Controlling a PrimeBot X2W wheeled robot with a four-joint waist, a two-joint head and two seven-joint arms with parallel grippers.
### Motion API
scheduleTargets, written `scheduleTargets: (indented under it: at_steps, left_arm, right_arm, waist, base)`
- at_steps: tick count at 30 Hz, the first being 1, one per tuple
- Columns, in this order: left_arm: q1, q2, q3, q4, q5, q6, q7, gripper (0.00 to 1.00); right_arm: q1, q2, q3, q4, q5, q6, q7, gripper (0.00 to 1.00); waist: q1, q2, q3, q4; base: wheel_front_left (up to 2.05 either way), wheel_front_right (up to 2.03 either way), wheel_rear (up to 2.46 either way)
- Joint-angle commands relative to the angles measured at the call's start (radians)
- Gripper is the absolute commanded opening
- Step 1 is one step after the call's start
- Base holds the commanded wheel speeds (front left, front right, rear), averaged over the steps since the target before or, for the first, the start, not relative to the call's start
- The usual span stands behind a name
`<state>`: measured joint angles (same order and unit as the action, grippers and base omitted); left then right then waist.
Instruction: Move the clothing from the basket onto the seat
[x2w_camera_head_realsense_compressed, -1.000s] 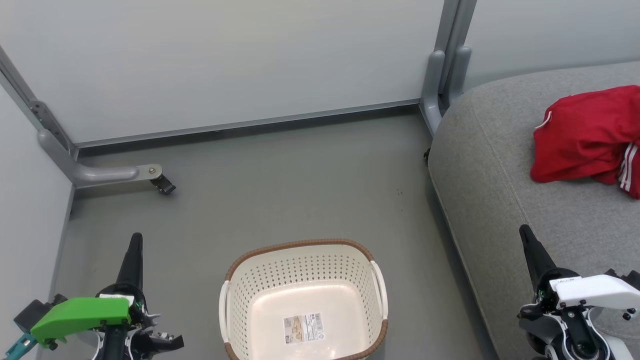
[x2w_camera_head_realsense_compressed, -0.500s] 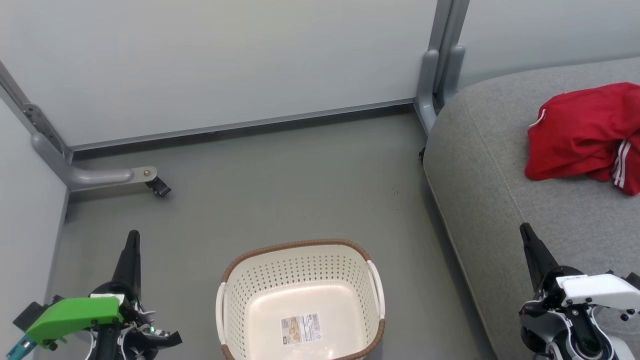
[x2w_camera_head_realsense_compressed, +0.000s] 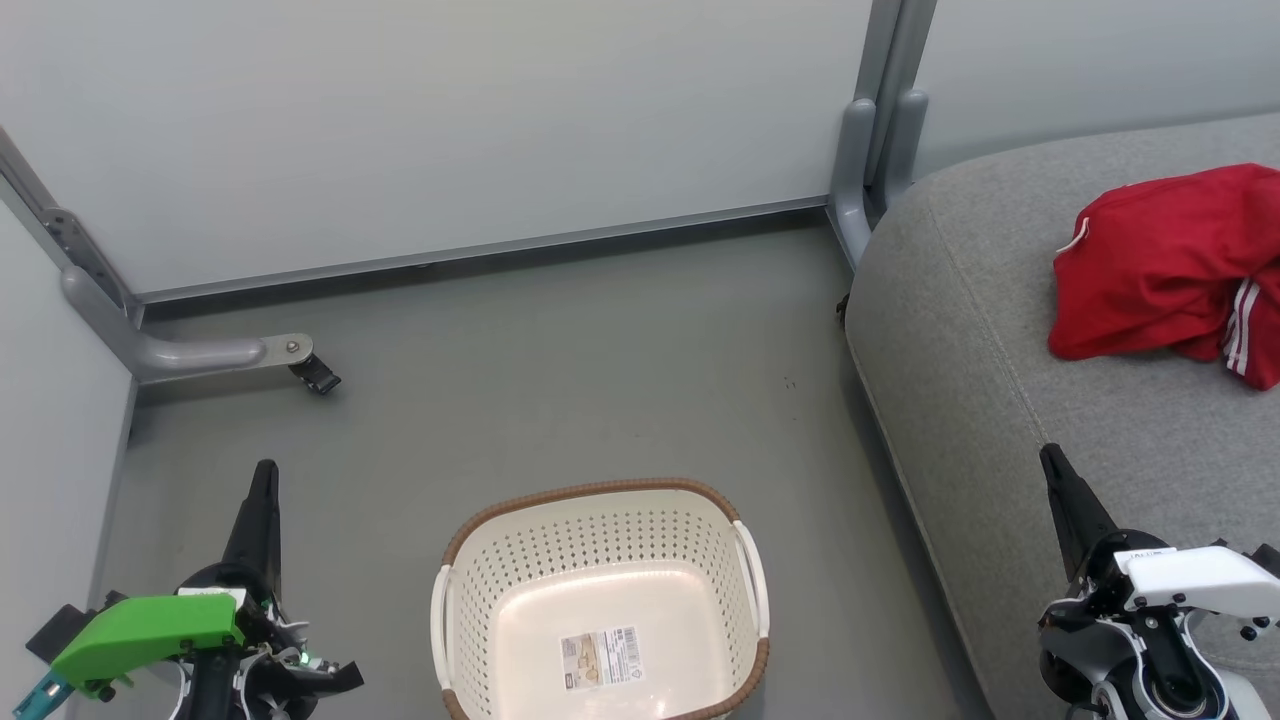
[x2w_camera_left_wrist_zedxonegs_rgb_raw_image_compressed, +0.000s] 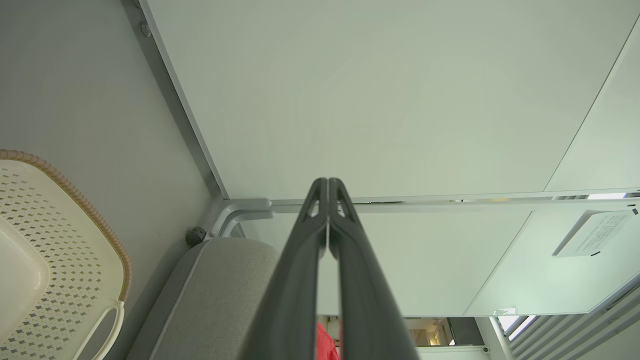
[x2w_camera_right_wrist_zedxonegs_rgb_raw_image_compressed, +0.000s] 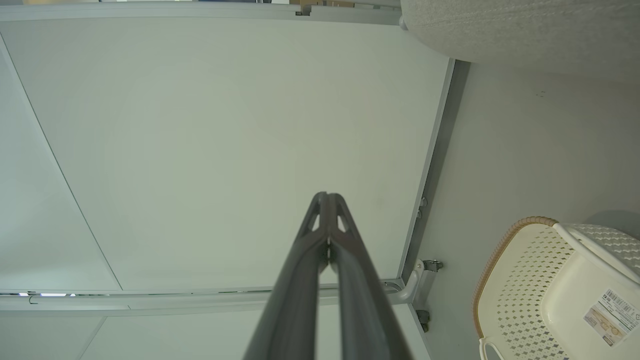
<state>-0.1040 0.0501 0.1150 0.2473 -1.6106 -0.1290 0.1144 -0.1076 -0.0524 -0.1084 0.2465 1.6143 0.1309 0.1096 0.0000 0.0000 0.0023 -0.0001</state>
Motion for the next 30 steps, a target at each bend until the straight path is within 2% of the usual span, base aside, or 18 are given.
scheduleTargets:
  at_steps: [1,30]
  left_arm:
    - [-0.012,0.0,0.003,0.0,-0.003,-0.004,0.004,0.0]
    - [-0.012,0.0,0.002,0.0,-0.003,-0.004,0.004,0.0]
  right_arm:
    - [-0.005,-0.003,-0.003,0.002,0.004,0.0,0.004,0.0]
    - [-0.005,-0.002,-0.005,0.002,0.001,0.0,0.006,0.0]
  waist:
    - [0.0,0.0,0.0,0.0]
    - [0.0,0.0,0.0,0.0]
  base:
    - [0.0,0.0,0.0]
    - [0.0,0.0,0.0]
